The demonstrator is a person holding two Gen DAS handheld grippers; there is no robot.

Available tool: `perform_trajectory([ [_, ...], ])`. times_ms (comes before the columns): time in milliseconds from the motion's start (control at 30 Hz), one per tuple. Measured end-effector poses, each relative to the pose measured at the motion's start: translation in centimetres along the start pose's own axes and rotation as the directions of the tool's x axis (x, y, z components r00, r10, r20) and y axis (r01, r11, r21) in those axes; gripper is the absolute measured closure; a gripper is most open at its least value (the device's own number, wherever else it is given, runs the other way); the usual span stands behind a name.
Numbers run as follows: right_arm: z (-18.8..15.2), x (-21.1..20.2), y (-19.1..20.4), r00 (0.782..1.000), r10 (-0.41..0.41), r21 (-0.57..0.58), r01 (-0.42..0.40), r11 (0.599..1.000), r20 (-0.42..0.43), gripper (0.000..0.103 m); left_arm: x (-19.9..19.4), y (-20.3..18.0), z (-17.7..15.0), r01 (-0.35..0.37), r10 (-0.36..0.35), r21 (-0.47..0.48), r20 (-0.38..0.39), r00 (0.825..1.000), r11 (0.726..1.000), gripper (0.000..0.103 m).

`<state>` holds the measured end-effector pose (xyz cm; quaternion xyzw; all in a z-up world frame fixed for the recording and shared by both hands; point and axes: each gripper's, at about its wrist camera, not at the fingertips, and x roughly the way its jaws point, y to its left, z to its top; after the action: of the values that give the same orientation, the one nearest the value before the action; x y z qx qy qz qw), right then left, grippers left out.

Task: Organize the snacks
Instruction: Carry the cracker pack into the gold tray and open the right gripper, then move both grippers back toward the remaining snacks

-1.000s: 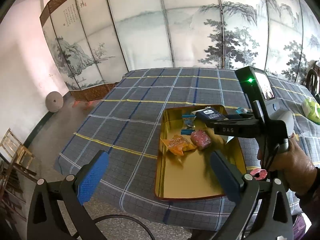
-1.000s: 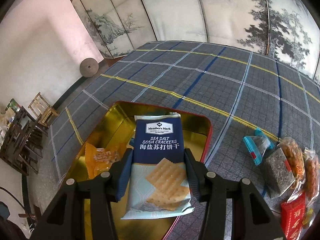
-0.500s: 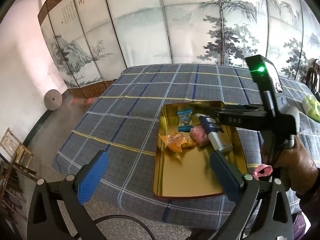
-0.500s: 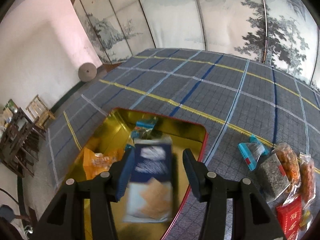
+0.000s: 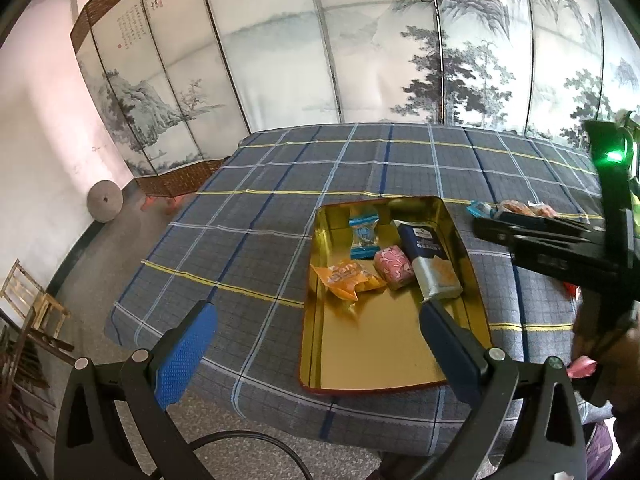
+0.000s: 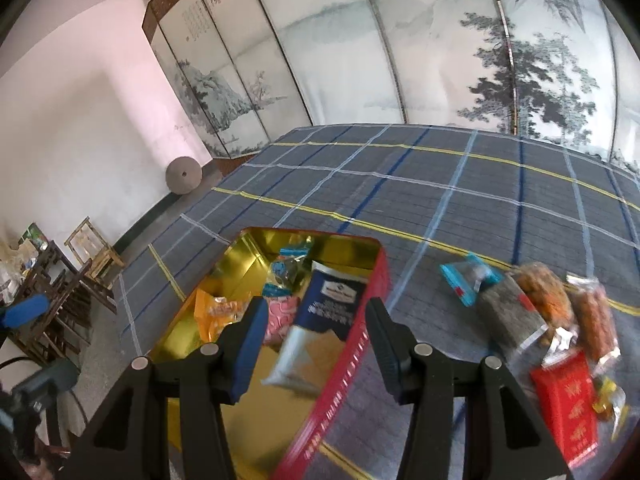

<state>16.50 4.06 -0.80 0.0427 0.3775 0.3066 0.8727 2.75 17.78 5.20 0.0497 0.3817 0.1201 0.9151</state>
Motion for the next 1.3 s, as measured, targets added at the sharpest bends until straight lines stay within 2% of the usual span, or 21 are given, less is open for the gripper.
perform_trajectory([
  [133,-1.2,-2.7,-1.7,0.999,-0.032,0.009,0.032,0.999,0.023,0.051,-0.4,-0.6,0.1,0.000,0.000,0.012,0.003,1.000,1.000,0.003],
  [367,-4.3,-7.9,-6.7,0.987,-0.152,0.054,0.149,0.987,0.054,0.050,-0.9,-2.0,0.3,0.009,-0.008,0.041,-0.002,1.000,0.999,0.003],
  [600,-8.9,-13.8,-15.0,0.942,-0.333,0.205,0.318,0.926,0.040,0.050,-1.0,-4.7,0.4,0.068,-0.065,0.096,-0.034,0.997,0.993,0.003],
  [700,-10.8,-16.2,-18.0,0.903,-0.428,0.241,0.408,0.881,0.036,0.050,-0.7,-6.1,0.9,0.160,-0.151,0.113,-0.087,0.985,0.981,0.003],
  [833,-12.6,-18.0,-20.5,0.846,-0.533,0.230,0.515,0.825,0.016,0.050,-0.2,-8.0,2.2,0.297,-0.278,0.110,-0.158,0.947,0.948,0.003],
  [933,-13.8,-18.6,-22.2,0.828,-0.561,0.232,0.546,0.805,0.002,0.050,0.9,-10.1,3.6,0.394,-0.368,0.077,-0.233,0.900,0.916,0.003],
  [1000,-14.4,-18.9,-23.1,0.831,-0.557,0.249,0.539,0.804,-0.001,0.050,2.4,-11.7,4.7,0.468,-0.441,0.018,-0.304,0.845,0.884,0.003],
  [1067,-15.0,-19.3,-24.0,0.845,-0.535,0.279,0.514,0.811,0.000,0.050,3.9,-13.3,5.6,0.494,-0.474,-0.033,-0.347,0.809,0.869,0.003],
  [1100,-14.9,-19.6,-24.1,0.848,-0.529,0.284,0.503,0.816,0.017,0.050,5.0,-14.3,6.4,0.496,-0.479,-0.052,-0.366,0.798,0.867,0.004],
  [1167,-14.9,-19.8,-24.1,0.856,-0.516,0.287,0.486,0.826,0.035,0.049,6.8,-15.9,7.6,0.488,-0.481,-0.087,-0.388,0.786,0.868,0.005],
  [1233,-14.9,-19.7,-24.3,0.870,-0.492,0.290,0.463,0.838,0.033,0.049,9.0,-17.4,8.9,0.465,-0.478,-0.139,-0.409,0.777,0.874,0.012],
  [1300,-15.0,-20.0,-24.2,0.878,-0.476,0.295,0.443,0.847,0.048,0.045,11.2,-18.5,9.7,0.444,-0.480,-0.189,-0.438,0.760,0.876,0.033],
])
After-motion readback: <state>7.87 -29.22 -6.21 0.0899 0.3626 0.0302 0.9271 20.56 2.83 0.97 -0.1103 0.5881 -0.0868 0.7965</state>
